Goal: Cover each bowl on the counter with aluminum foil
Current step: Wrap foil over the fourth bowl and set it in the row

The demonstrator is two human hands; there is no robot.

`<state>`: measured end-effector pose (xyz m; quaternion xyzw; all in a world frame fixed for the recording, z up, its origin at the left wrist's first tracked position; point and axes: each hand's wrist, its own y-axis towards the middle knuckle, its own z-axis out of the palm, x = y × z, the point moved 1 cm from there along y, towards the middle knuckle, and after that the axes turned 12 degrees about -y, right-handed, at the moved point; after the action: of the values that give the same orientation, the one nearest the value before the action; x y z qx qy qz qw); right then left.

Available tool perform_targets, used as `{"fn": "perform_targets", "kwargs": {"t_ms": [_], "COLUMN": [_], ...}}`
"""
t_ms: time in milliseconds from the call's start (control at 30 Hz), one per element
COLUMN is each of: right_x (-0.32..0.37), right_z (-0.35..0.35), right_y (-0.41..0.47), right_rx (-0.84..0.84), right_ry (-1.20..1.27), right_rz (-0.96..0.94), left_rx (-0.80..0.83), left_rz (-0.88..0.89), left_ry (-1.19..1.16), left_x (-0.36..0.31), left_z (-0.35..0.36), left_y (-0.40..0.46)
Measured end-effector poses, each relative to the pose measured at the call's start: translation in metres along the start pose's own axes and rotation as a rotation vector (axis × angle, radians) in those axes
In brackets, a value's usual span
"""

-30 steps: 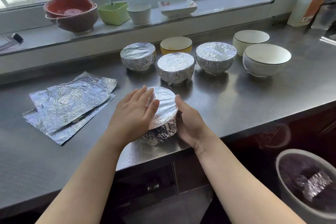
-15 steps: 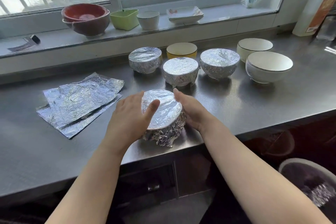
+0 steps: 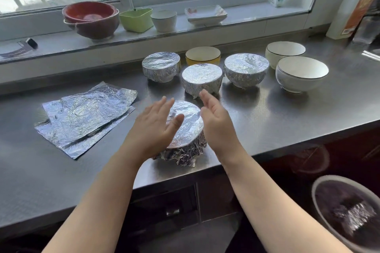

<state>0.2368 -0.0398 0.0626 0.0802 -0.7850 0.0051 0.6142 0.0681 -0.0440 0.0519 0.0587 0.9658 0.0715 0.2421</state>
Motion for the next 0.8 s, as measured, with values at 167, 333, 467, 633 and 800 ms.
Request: {"fn": "perform_targets", "kwargs": {"t_ms": [167,333,467,633,800], "right_x": [-0.004,-0.009,-0.009,-0.011,-0.015], "right_z": [0.016,0.022,0.024,0.023,0.024], "right_y": [0.001,0.005,0.006,0.009,0.011], "right_rx": [0.017,0.046,0.071,0.083,0.050], "right_ry": [-0.092,-0.166,-0.262,-0.262,-0.224], "right_rz": [0.003,0.038,0.041,0.061,0.088], "left_rx": [0.002,0.017,0.012,0.015,0.025], "left_rz": [-0.016,-0.030,-0.036,-0.037,-0.040], "left_ry": [0.019,0.014,0.027,0.036,0.068], "left_x": [0.003,0.001,0.002,0.002,0.000], "left_z": [0.002,0.003,0.003,0.004,0.003], "left_y": [0.001,0.001,0.002,0.003,0.003]}}
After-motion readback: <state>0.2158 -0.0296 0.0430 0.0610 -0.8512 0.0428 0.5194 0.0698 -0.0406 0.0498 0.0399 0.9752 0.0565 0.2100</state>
